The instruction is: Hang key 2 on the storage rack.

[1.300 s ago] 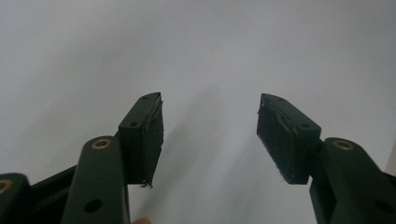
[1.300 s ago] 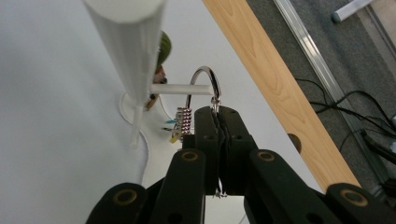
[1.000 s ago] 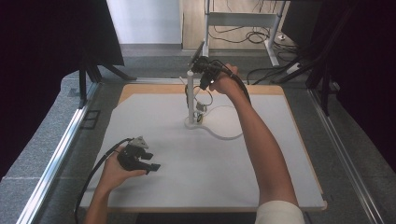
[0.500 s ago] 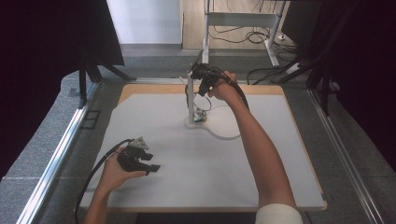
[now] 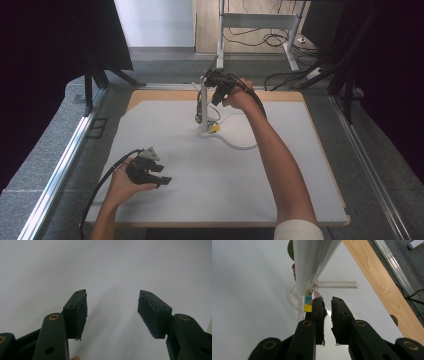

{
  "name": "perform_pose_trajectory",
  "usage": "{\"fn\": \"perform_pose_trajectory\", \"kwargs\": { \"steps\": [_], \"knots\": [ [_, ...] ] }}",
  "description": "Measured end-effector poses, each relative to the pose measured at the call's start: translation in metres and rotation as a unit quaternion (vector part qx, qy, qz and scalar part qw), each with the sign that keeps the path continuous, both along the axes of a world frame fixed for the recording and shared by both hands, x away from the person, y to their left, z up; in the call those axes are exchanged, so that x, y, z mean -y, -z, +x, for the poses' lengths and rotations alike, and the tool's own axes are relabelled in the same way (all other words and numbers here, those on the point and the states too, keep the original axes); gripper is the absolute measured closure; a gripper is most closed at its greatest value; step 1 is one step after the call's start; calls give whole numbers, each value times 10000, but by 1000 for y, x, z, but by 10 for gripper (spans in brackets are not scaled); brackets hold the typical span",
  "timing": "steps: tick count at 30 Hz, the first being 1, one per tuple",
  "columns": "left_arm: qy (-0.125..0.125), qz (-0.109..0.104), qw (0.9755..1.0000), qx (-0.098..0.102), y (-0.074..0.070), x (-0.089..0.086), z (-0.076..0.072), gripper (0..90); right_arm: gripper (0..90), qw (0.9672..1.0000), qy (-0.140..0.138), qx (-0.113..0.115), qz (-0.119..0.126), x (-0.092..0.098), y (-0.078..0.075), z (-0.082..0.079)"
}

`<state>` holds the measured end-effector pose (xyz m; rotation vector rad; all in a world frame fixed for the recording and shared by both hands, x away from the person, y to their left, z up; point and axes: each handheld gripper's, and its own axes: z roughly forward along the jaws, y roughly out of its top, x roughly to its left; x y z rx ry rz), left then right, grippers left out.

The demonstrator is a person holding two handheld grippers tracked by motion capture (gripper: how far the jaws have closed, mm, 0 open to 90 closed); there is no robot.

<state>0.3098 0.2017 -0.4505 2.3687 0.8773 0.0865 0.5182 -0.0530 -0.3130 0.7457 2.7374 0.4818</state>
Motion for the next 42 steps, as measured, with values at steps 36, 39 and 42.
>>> {"fn": "perform_pose_trajectory", "kwargs": {
  "steps": [36, 39, 42],
  "knots": [
    [-90, 105, 9999, 72, -3, -3, 1, 412, 655, 9917, 10, -12, 1287, 109, 65, -114],
    [-94, 112, 9999, 48, -3, -2, 0, 411, 646, 9895, 50, -36, 1441, 120, 79, -124],
    [-95, 113, 9999, 47, -3, -2, 0, 411, 635, 9876, 102, -42, 1568, 129, 92, -133]
  ]
}}
